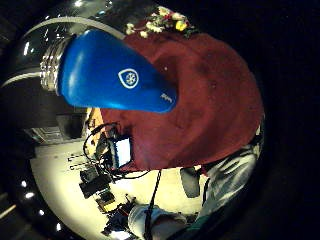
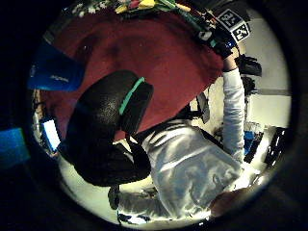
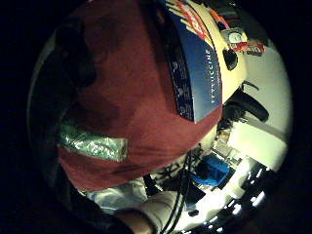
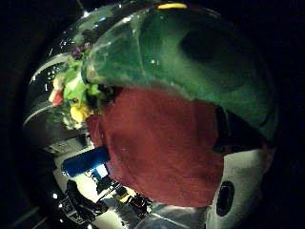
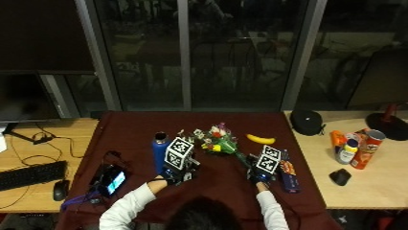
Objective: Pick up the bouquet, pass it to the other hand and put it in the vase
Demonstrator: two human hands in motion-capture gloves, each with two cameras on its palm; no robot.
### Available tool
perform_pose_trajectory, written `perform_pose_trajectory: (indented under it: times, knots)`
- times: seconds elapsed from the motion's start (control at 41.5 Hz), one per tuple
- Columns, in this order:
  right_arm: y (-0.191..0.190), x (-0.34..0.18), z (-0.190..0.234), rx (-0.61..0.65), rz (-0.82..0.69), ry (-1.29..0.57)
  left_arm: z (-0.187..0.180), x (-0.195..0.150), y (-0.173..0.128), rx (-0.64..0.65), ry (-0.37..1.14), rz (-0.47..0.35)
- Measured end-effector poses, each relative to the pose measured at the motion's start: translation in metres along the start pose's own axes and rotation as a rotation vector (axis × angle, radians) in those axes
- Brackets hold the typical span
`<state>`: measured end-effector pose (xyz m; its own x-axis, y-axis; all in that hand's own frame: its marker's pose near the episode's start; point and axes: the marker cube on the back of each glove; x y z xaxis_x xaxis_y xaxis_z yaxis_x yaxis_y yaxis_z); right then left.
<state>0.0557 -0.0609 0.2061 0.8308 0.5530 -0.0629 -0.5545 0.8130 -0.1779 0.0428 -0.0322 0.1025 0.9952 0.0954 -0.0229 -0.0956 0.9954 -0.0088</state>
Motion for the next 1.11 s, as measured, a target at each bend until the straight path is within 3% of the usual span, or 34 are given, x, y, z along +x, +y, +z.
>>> perform_pose_trajectory:
  times: [0.217, 0.337, 0.409, 0.602, 0.747, 0.867, 1.108]
  knots:
    - [-0.035, -0.002, 0.012, 0.327, -0.082, -0.277, 0.001, -0.012, -0.001, -0.031, 0.116, -0.016]
    - [-0.029, -0.012, 0.002, 0.303, -0.092, -0.607, -0.002, -0.014, -0.003, -0.052, 0.222, 0.002]
    - [-0.014, -0.016, -0.015, 0.289, -0.058, -0.711, -0.007, -0.012, -0.002, -0.059, 0.275, 0.014]
    - [-0.029, -0.04, -0.046, 0.423, -0.23, -1.01, -0.027, -0.01, -0.023, 0.056, 0.416, 0.003]
    - [-0.009, -0.062, -0.056, 0.39, -0.198, -1.144, -0.06, -0.004, -0.045, 0.188, 0.622, -0.003]
    - [0.011, -0.093, -0.064, 0.423, -0.376, -1.319, -0.083, 0.007, -0.063, 0.232, 0.864, 0.018]
    - [0.043, -0.147, -0.059, 0.375, -0.531, -1.476, -0.107, 0.046, -0.09, 0.259, 1.201, 0.067]
